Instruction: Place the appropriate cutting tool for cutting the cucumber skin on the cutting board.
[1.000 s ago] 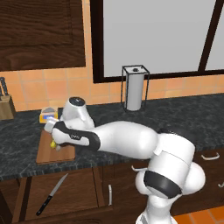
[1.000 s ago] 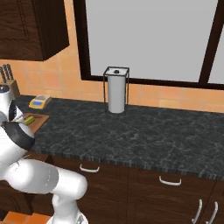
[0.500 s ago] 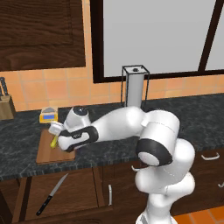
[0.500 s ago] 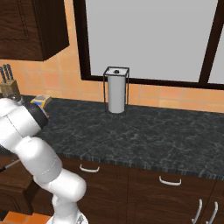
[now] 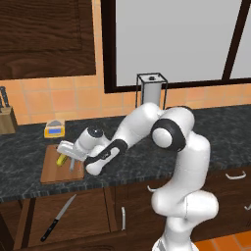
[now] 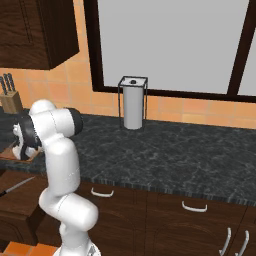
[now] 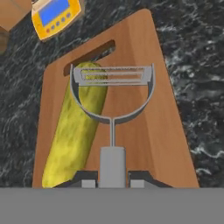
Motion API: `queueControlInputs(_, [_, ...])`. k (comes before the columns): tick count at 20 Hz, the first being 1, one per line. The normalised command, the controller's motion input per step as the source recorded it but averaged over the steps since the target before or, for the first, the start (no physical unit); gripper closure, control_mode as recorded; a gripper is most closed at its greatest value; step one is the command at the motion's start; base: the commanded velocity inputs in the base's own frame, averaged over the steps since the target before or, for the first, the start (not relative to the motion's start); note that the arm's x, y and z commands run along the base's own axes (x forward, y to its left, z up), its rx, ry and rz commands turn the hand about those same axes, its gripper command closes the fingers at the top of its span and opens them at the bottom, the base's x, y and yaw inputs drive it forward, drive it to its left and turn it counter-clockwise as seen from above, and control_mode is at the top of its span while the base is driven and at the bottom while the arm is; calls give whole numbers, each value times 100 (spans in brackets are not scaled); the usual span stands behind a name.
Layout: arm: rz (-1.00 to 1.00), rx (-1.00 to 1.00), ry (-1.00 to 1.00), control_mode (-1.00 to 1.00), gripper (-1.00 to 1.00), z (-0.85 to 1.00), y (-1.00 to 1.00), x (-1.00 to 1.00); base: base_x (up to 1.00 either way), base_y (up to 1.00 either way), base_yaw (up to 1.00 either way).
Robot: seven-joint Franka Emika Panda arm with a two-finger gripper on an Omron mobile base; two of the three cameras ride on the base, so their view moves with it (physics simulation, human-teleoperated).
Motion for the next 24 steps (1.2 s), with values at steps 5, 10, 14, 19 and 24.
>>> queueControlInputs(5, [0,0,-13,-100,-100,15,24,0,0,0,0])
queueControlInputs(10, [0,1,-13,-100,-100,42,18,-3,0,0,0])
queueControlInputs(14, [0,4,-8,-100,-100,94,-1,-5,0,0,0])
queueControlInputs(19, [0,-8,10,-100,-100,100,-40,-9,0,0,0])
queueControlInputs(24, [-4,-15,20,-100,-100,100,-78,-19,0,0,0])
